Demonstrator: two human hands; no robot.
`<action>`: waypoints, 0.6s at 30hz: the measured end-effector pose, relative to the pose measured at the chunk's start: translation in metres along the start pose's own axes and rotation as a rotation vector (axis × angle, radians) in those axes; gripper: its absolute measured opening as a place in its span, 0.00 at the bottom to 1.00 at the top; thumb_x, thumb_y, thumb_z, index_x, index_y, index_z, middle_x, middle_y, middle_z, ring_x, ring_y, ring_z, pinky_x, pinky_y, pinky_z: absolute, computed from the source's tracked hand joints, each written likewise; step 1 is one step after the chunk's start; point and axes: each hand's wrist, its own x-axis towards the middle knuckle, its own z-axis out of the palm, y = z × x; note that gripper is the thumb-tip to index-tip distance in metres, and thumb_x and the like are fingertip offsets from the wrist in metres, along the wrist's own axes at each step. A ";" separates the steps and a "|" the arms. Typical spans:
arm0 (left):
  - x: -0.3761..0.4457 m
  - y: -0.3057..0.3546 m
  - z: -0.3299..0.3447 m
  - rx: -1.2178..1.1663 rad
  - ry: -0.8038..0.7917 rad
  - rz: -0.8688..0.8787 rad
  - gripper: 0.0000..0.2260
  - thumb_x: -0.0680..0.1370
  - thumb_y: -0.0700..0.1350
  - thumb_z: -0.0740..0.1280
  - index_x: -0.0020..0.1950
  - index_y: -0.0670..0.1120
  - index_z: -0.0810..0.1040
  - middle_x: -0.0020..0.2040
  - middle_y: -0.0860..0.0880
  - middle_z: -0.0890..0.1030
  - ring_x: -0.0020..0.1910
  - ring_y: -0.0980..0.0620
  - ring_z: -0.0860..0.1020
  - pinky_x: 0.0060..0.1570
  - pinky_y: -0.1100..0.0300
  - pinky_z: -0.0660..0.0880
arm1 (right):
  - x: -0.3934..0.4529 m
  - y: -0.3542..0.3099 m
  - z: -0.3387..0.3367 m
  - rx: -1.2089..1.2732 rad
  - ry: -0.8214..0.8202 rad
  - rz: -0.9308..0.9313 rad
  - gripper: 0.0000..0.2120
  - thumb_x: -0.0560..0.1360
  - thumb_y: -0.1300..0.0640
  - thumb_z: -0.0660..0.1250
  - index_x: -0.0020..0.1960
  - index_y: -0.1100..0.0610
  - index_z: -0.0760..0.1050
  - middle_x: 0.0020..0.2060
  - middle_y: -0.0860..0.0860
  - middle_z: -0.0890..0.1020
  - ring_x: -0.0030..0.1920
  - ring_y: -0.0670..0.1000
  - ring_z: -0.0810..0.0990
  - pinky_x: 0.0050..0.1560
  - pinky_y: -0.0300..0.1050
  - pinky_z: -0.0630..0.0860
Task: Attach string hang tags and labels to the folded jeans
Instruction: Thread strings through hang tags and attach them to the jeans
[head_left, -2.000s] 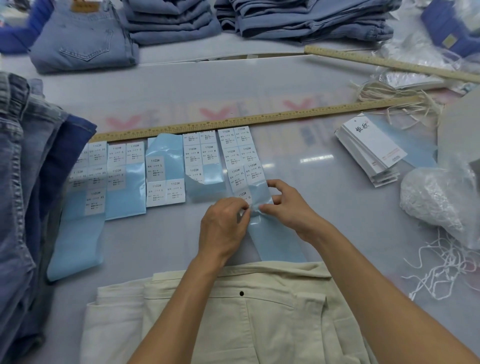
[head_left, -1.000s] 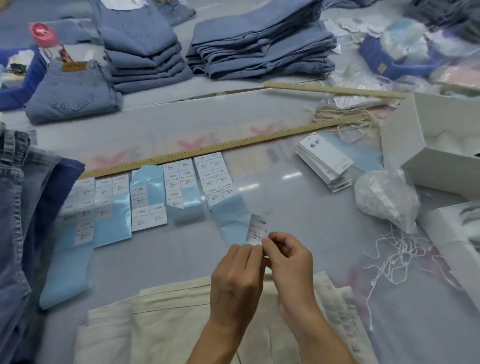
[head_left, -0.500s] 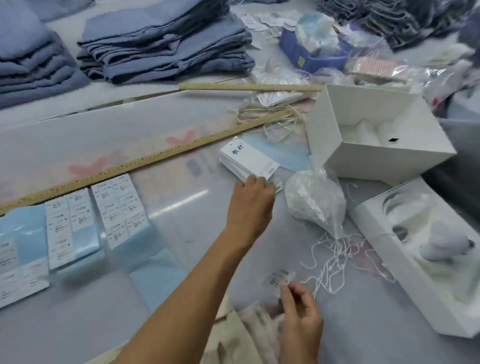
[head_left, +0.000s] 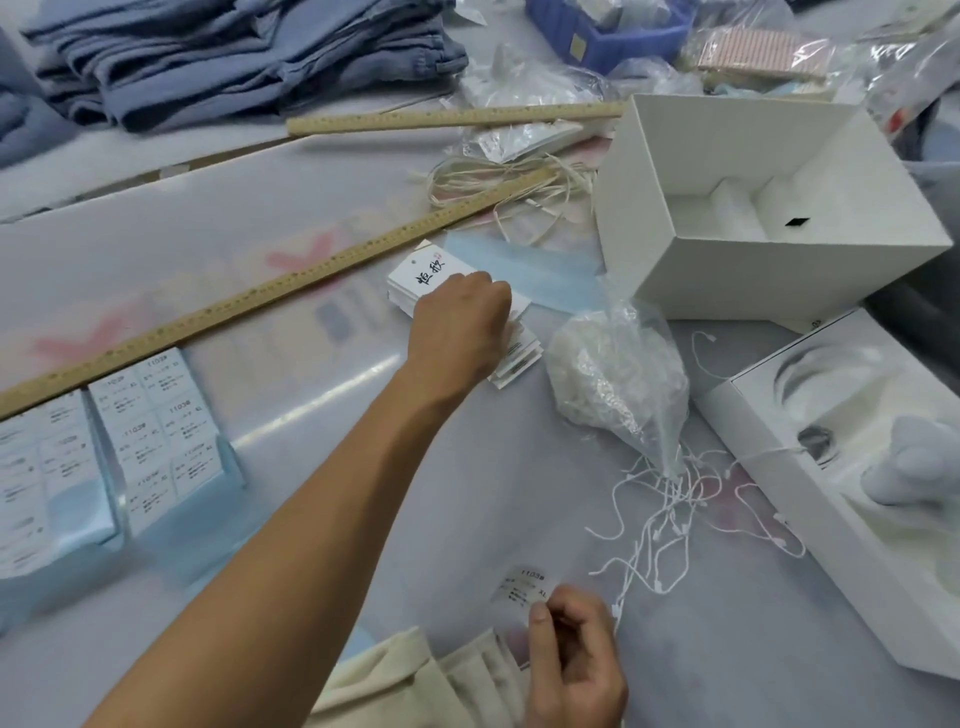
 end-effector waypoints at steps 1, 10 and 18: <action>0.003 -0.002 -0.002 -0.025 -0.002 -0.044 0.08 0.81 0.47 0.64 0.50 0.44 0.79 0.50 0.44 0.80 0.52 0.41 0.78 0.42 0.52 0.71 | 0.000 -0.001 0.000 0.005 0.000 0.000 0.13 0.68 0.66 0.69 0.42 0.48 0.79 0.39 0.46 0.80 0.35 0.52 0.78 0.34 0.36 0.75; 0.004 -0.032 -0.043 -0.344 0.055 -0.299 0.08 0.77 0.40 0.68 0.51 0.43 0.87 0.48 0.44 0.86 0.45 0.44 0.82 0.47 0.48 0.81 | 0.000 -0.007 0.000 0.018 -0.015 0.022 0.12 0.69 0.66 0.69 0.42 0.49 0.78 0.39 0.47 0.79 0.34 0.53 0.77 0.33 0.39 0.75; -0.097 -0.057 -0.133 -0.177 0.651 -0.213 0.07 0.82 0.47 0.61 0.52 0.48 0.78 0.51 0.44 0.85 0.45 0.41 0.82 0.40 0.56 0.79 | 0.001 -0.013 -0.004 0.063 -0.042 0.130 0.11 0.72 0.62 0.68 0.44 0.46 0.79 0.40 0.49 0.79 0.37 0.51 0.78 0.39 0.37 0.75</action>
